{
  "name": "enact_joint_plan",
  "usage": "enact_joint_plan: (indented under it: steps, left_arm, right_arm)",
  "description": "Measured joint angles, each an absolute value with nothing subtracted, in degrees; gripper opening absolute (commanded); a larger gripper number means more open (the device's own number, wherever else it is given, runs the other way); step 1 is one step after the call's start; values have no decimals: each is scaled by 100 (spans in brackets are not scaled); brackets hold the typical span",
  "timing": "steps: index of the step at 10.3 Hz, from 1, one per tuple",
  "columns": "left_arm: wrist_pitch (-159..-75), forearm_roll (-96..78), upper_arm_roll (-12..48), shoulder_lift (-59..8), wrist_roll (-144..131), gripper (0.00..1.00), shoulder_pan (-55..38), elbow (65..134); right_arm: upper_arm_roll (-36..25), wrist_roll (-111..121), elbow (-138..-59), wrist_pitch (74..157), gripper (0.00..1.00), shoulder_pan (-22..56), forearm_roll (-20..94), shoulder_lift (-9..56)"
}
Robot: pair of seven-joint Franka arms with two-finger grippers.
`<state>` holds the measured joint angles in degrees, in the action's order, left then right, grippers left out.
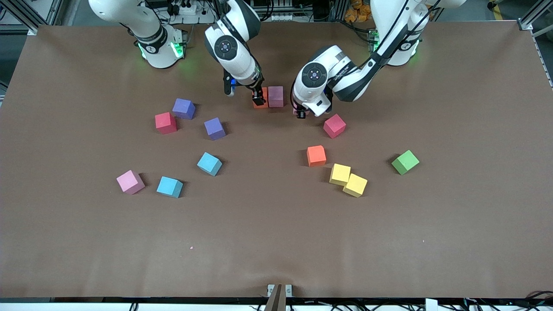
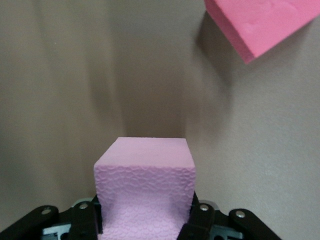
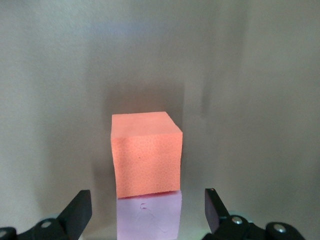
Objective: Form number 2 with 11 blocks
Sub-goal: 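Carry the second pink cube with the left gripper beside the first pink, then grasp a purple cube with the right gripper while the left holds pink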
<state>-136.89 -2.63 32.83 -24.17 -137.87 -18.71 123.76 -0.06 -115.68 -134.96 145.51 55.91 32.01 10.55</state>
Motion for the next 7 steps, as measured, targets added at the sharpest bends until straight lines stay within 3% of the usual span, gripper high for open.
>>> enact_joint_plan:
  steps: [7]
  left_arm:
    - [-14418,-241,3300,-2433,-14328,20,-2173,12762]
  right_arm:
    - [-244,-9994,-13566,14012,100,4138,1639,933]
